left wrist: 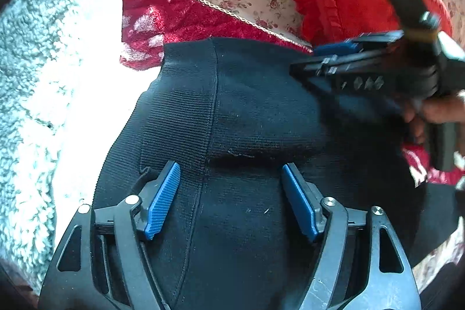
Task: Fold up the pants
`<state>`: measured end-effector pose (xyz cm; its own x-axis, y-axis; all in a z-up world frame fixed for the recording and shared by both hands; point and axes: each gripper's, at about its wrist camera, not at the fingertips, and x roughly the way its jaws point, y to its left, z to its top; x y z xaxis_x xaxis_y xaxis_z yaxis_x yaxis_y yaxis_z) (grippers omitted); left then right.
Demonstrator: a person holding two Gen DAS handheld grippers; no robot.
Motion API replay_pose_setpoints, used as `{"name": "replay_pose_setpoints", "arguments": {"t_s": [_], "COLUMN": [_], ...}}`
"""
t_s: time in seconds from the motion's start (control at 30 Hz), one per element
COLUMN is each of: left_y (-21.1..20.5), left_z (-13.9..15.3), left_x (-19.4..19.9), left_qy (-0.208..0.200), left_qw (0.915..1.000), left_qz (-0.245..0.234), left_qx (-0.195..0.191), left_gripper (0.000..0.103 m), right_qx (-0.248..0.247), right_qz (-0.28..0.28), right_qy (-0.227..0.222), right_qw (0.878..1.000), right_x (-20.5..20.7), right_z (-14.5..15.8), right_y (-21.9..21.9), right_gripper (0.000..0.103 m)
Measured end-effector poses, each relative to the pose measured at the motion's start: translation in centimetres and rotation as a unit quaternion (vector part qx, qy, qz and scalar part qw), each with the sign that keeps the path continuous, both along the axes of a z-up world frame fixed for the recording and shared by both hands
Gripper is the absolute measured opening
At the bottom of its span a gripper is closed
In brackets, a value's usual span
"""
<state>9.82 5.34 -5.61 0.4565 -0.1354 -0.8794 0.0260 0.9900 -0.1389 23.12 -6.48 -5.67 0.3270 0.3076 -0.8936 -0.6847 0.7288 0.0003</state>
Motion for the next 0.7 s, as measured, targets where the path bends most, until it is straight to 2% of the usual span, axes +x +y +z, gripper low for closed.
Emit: {"name": "replay_pose_setpoints", "arguments": {"t_s": [0.07, 0.13, 0.2, 0.23, 0.37, 0.5, 0.63, 0.7], "left_y": [0.1, 0.0, 0.2, 0.3, 0.6, 1.9, 4.2, 5.5], "left_z": [0.0, 0.0, 0.1, 0.2, 0.5, 1.9, 4.7, 6.0], "left_x": [0.5, 0.9, 1.3, 1.4, 1.3, -0.3, -3.7, -6.0], "left_qy": [0.005, 0.005, 0.004, 0.004, -0.001, -0.009, -0.047, -0.073], "left_qw": [0.9999, 0.9999, 0.9998, 0.9996, 0.9991, 0.9973, 0.9936, 0.9906], "left_qz": [-0.002, 0.001, 0.009, 0.015, 0.028, 0.06, 0.1, 0.111], "left_qx": [-0.013, -0.012, -0.018, -0.024, -0.032, -0.041, -0.023, -0.033], "left_gripper": [0.079, 0.079, 0.079, 0.079, 0.078, 0.078, 0.078, 0.078], "right_qx": [0.015, 0.035, 0.042, 0.044, 0.064, 0.088, 0.11, 0.121], "right_qz": [0.013, 0.004, -0.008, -0.01, -0.019, -0.019, -0.025, -0.029], "right_qy": [-0.002, 0.006, 0.003, -0.004, -0.031, -0.067, -0.093, -0.098], "right_qw": [1.0, 0.999, 0.999, 0.999, 0.997, 0.994, 0.989, 0.987], "right_x": [0.3, 0.6, 0.5, 0.1, -2.5, -6.7, -11.2, -14.1], "right_z": [-0.5, -0.6, -0.5, -0.2, 2.0, 5.7, 8.4, 9.1], "right_y": [-0.2, -0.5, -0.7, -0.7, -0.6, -1.4, -2.8, -3.4], "right_gripper": [0.047, 0.033, 0.008, 0.006, 0.005, 0.004, 0.004, 0.004]}}
